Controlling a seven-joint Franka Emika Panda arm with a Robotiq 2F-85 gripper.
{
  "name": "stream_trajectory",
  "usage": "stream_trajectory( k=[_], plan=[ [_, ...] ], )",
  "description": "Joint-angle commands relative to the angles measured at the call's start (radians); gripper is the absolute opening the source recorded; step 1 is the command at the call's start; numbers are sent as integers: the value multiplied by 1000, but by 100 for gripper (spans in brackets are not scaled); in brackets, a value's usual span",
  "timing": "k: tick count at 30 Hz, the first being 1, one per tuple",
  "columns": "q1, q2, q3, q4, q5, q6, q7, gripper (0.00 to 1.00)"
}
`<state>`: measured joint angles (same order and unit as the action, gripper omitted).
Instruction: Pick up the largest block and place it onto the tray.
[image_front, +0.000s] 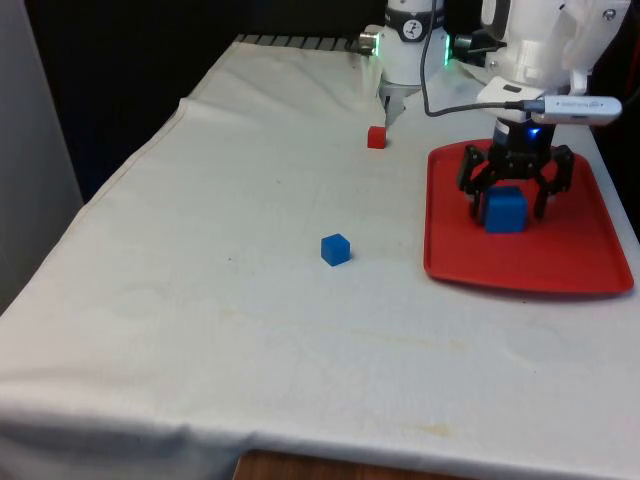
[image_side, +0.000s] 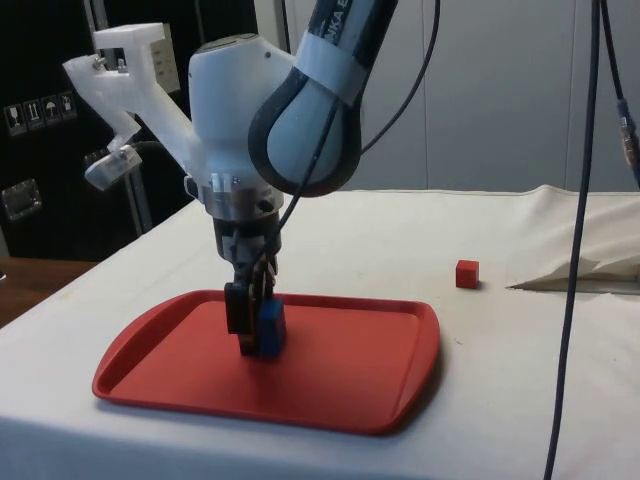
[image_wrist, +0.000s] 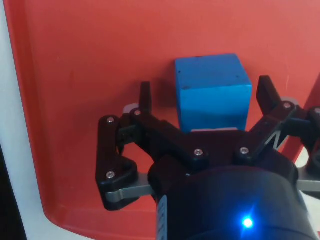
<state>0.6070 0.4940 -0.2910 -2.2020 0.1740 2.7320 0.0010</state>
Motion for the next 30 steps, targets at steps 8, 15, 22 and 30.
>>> stream_trajectory(
  k=[8, 15, 22, 30],
  plan=[
    [-7, -18, 8, -2, 8, -7, -9, 100],
    [2, -62, -6, -3, -6, -48, 0, 100],
    [8, -107, -11, 1, -18, -98, 8, 100],
    [3, -150, -3, 7, -14, -140, 1, 100]
  ],
)
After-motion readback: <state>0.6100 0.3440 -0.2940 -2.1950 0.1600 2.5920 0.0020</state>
